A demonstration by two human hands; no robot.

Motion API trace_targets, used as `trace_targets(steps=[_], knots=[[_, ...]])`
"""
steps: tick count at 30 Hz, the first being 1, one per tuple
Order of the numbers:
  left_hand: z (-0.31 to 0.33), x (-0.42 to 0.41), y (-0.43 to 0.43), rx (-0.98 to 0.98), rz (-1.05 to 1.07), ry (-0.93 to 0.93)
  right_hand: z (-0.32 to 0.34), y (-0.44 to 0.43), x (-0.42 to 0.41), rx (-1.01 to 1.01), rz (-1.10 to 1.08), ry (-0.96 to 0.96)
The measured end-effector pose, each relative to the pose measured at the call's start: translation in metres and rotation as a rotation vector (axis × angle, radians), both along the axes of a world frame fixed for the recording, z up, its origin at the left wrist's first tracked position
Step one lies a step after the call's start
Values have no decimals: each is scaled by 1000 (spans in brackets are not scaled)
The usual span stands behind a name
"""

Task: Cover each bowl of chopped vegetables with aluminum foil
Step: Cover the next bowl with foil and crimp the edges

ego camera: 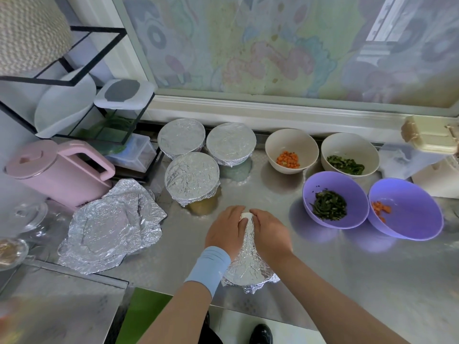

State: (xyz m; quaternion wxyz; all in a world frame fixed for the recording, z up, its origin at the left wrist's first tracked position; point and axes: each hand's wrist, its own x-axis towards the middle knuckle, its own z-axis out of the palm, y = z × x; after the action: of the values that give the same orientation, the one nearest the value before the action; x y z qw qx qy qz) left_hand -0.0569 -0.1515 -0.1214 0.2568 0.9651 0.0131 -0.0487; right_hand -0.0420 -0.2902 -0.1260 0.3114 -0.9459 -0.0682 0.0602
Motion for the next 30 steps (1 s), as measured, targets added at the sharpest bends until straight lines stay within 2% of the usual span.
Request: trace_targets(steps=[8, 13, 16, 19, 21, 24, 27, 30], knots=[[3, 2, -2, 44, 14, 27, 1, 0, 3, -31, 6, 0], [5, -2, 4, 39, -17, 90, 3, -2, -6, -115, 56, -117], [10, -12, 8, 23, 138, 165, 6, -1, -17, -148, -61, -81], [14, -21, 11, 94, 222, 133, 6, 2, -23, -125, -18, 8], [14, -19, 15, 8, 180, 86, 7, 3, -19, -93, 18, 25], [14, -12, 16, -181, 95, 122, 5, 1, -11, -87, 52, 22], [11, -9, 18, -224, 125, 132, 5, 1, -5, -96, 58, -58], [10, -6, 20, -273, 155, 101, 6, 7, 5, -18, 13, -111]])
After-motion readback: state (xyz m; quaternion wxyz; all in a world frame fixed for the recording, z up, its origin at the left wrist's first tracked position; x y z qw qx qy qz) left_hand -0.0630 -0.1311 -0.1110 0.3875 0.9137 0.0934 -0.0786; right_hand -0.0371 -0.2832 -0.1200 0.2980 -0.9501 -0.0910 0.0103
